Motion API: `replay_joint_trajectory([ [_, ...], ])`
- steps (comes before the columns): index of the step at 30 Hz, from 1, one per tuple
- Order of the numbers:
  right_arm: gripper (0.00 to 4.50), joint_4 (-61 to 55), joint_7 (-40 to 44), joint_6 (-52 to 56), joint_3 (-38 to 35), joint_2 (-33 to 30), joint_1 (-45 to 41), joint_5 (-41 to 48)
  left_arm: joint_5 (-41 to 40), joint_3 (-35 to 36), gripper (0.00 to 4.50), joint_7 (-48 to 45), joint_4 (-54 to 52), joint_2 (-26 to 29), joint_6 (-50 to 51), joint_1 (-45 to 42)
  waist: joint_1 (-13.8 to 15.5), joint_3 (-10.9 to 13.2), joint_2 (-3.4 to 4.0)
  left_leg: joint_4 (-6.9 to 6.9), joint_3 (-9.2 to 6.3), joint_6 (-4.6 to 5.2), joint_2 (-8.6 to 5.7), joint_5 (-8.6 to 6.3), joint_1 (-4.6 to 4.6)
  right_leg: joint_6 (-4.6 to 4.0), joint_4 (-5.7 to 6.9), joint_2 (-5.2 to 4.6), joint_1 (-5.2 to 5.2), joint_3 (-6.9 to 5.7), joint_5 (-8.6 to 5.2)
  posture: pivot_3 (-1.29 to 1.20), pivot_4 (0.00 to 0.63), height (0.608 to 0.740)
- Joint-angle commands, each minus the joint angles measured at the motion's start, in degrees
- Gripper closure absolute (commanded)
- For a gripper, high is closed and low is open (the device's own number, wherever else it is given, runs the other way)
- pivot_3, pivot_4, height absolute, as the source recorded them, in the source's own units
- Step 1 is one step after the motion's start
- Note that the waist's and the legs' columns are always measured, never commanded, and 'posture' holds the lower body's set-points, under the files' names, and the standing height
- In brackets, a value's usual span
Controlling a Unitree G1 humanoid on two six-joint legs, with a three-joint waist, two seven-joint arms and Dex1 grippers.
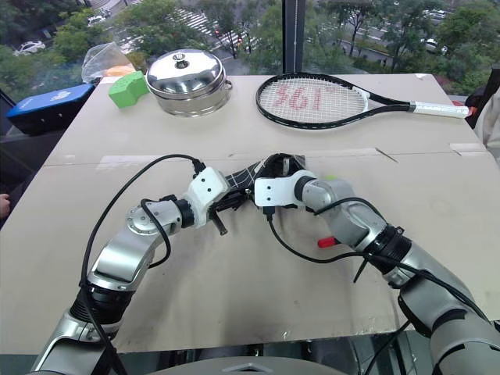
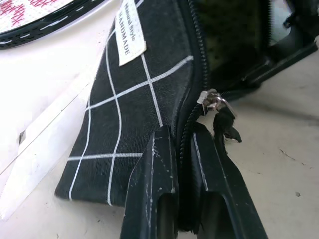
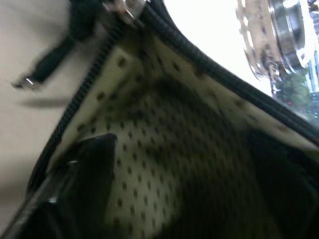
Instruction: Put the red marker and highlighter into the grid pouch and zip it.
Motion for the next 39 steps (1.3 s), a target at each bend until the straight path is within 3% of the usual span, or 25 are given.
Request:
replay_joint_trajectory([
  [1, 0.15, -13.0, 4.0, 14.5, -14.6, 1.2, 6.5, 10.6, 0.2, 2.7, 4.50, 1.4, 1.0, 0.6, -0.3, -0.6, 0.2, 0.0, -0.01, 0.00, -0.04, 0.00, 0.00, 0.00, -0.01, 0.00, -0.01, -0.01, 0.03, 0.00, 0.00, 0.00, 0.150, 0.740],
  [4, 0.15, -22.3, 2.5, 26.7, -24.3, 4.6, 11.3, 15.9, 0.2, 3.5, 4.50, 2.3, 2.4, 0.6, -0.4, -1.3, 0.2, 0.0, 0.00, -0.01, -0.04, -0.01, 0.01, 0.00, 0.00, 0.00, 0.02, -0.02, 0.03, -0.04, 0.01, 0.00, 0.150, 0.740],
  [9, 0.15, -30.7, -6.0, 46.8, -32.5, 12.5, 15.9, 16.3, 0.2, 4.3, 4.50, 3.8, 3.7, -0.1, -0.7, -2.0, 0.2, 0.0, -0.02, -0.01, -0.06, 0.01, 0.00, -0.01, 0.04, -0.01, 0.08, -0.02, 0.03, -0.06, 0.00, 0.00, 0.150, 0.740],
  [15, 0.15, -23.4, -24.9, 60.9, -32.8, 25.0, 15.9, 7.8, 0.3, 3.5, 4.50, 4.3, 3.5, -0.7, -0.9, -2.5, -0.1, 0.0, 0.00, -0.02, -0.04, -0.01, -0.01, 0.00, 0.02, -0.03, 0.15, -0.01, -0.03, -0.03, 0.01, 0.00, 0.150, 0.740],
  [19, 0.15, -18.0, -27.8, 61.7, -40.5, 33.8, 15.1, 11.0, 0.3, 3.4, 4.50, 4.1, 3.2, -0.7, -0.9, -2.7, -0.1, -0.1, -0.05, -0.03, -0.08, -0.03, -0.03, 0.01, 0.04, -0.02, 0.13, 0.00, 0.00, -0.05, 0.01, 0.00, 0.150, 0.740],
  [21, 0.53, -17.1, -28.9, 61.6, -43.4, 35.8, 15.0, 11.9, 0.2, 3.4, 4.50, 4.0, 2.8, -0.6, -0.8, -2.7, -0.1, -0.1, -0.07, -0.03, -0.09, -0.03, -0.04, 0.01, 0.03, -0.02, 0.13, -0.02, 0.01, -0.08, 0.01, 0.00, 0.150, 0.740],
  [23, 1.31, -17.6, -29.1, 61.8, -43.9, 36.0, 15.2, 12.5, 0.1, 3.5, 4.50, 3.9, 2.6, -0.6, -0.7, -2.7, -0.1, -0.1, -0.11, -0.03, -0.09, -0.03, -0.05, 0.01, 0.03, -0.01, 0.11, -0.03, 0.03, -0.07, 0.01, 0.00, 0.150, 0.740],
  [28, 3.63, -21.2, -27.4, 62.4, -41.2, 31.6, 15.6, 13.7, -0.3, 3.7, 4.50, 3.9, 1.9, -0.8, -0.5, -2.1, -0.3, -0.1, -0.08, -0.05, -0.10, -0.03, -0.05, 0.01, 0.04, -0.01, 0.10, -0.01, 0.03, -0.06, 0.00, 0.00, 0.150, 0.740],
  [31, 3.70, -24.2, -24.0, 61.9, -38.4, 25.9, 15.8, 15.8, -0.5, 3.6, 4.50, 4.0, 1.4, -1.0, -0.2, -1.9, -0.2, 0.0, 0.01, -0.06, -0.12, -0.04, -0.05, 0.01, 0.02, -0.01, 0.08, -0.01, 0.03, -0.08, 0.00, 0.00, 0.150, 0.740],
  [35, 3.70, -32.8, -10.2, 59.4, -32.9, 10.7, 14.4, 24.1, -0.5, 3.2, 4.50, 3.8, 1.5, -1.2, -0.2, -2.2, -0.3, 0.1, 0.12, -0.05, -0.08, -0.01, -0.11, 0.00, -0.01, 0.00, 0.00, -0.04, 0.02, -0.02, 0.00, 0.00, 0.150, 0.740],
  [39, 3.70, -35.9, 1.7, 52.1, -22.2, -4.0, 7.9, 27.1, -0.1, 1.9, 4.50, 3.1, 1.6, -1.5, -0.8, -2.6, -0.6, 0.1, 0.14, -0.06, -0.10, 0.23, -0.06, -0.14, 0.05, 0.01, 0.00, 0.07, 0.01, 0.03, -0.01, 0.00, 0.150, 0.740],
])
